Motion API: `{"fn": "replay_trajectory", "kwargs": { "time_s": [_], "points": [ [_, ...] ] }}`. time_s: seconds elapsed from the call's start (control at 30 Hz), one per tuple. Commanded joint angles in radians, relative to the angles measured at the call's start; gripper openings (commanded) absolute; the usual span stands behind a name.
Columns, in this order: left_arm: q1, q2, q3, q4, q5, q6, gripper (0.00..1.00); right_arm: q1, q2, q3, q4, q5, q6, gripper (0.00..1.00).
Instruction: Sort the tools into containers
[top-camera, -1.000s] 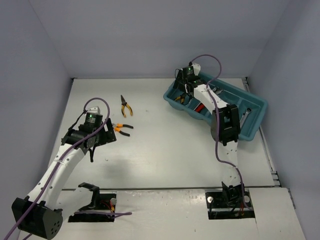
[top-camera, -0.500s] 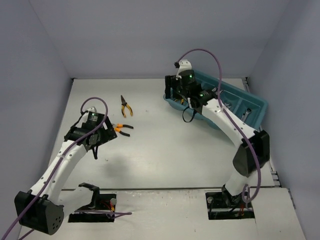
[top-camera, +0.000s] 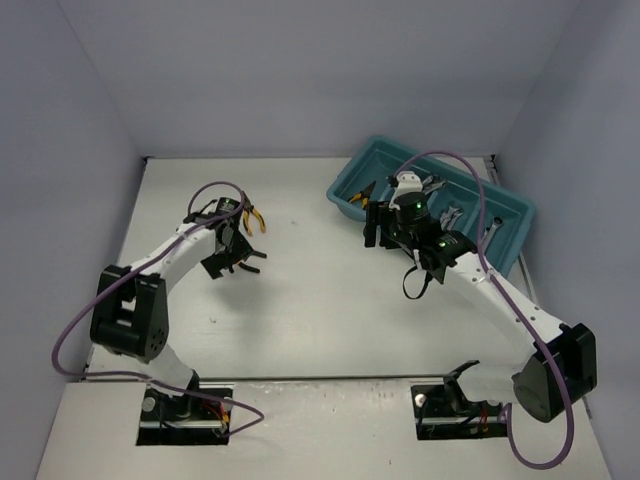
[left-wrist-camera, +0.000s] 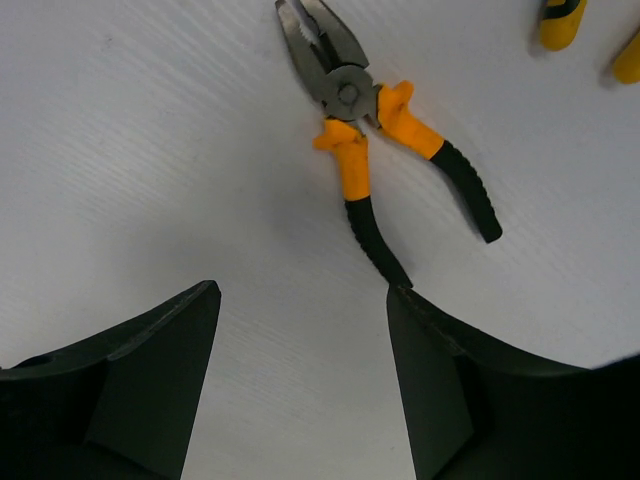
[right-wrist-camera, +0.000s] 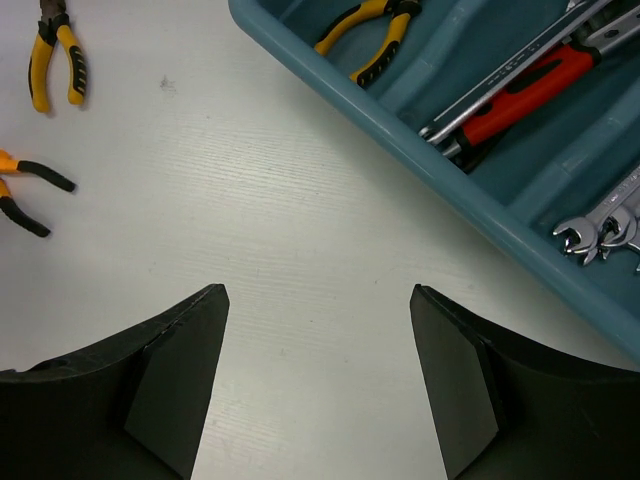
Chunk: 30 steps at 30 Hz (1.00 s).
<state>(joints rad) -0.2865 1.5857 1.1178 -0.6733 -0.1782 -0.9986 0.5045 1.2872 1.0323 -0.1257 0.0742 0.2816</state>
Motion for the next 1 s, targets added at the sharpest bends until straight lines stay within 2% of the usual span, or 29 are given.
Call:
{"fn": "replay_trajectory", "kwargs": {
  "time_s": [0.0, 0.13, 0.23, 0.5, 0.63, 0.87, 0.97],
  "points": [
    [-0.007, 0.082, 0.097, 0.041, -0.034, -0.068, 0.63, 0.000, -0.094, -0.037, 0.055, 0.016, 0.011, 0.71],
    [-0.012, 0.176, 0.139, 0.039, -0.027, -0.079, 0.59, -0.003, -0.102, -0.054, 0.055, 0.004, 0.003, 0.71],
    [-0.016, 0.223, 0.154, 0.038, -0.037, -0.096, 0.53, -0.003, -0.095, -0.051, 0.056, -0.012, -0.005, 0.71],
    [-0.018, 0.275, 0.163, 0.039, -0.046, -0.097, 0.18, -0.003, -0.064, -0.032, 0.055, -0.033, -0.022, 0.71],
    [-0.038, 0.233, 0.153, 0.038, -0.090, -0.033, 0.01, -0.003, -0.045, -0.009, 0.056, -0.070, -0.035, 0.71],
    [-0.122, 0.047, 0.121, 0.078, -0.194, 0.180, 0.00, 0.000, 0.021, 0.072, 0.058, -0.272, -0.051, 0.71],
    [-0.155, -0.050, 0.085, 0.149, -0.188, 0.280, 0.00, 0.002, 0.046, 0.110, 0.062, -0.344, -0.040, 0.71]
  ]
}}
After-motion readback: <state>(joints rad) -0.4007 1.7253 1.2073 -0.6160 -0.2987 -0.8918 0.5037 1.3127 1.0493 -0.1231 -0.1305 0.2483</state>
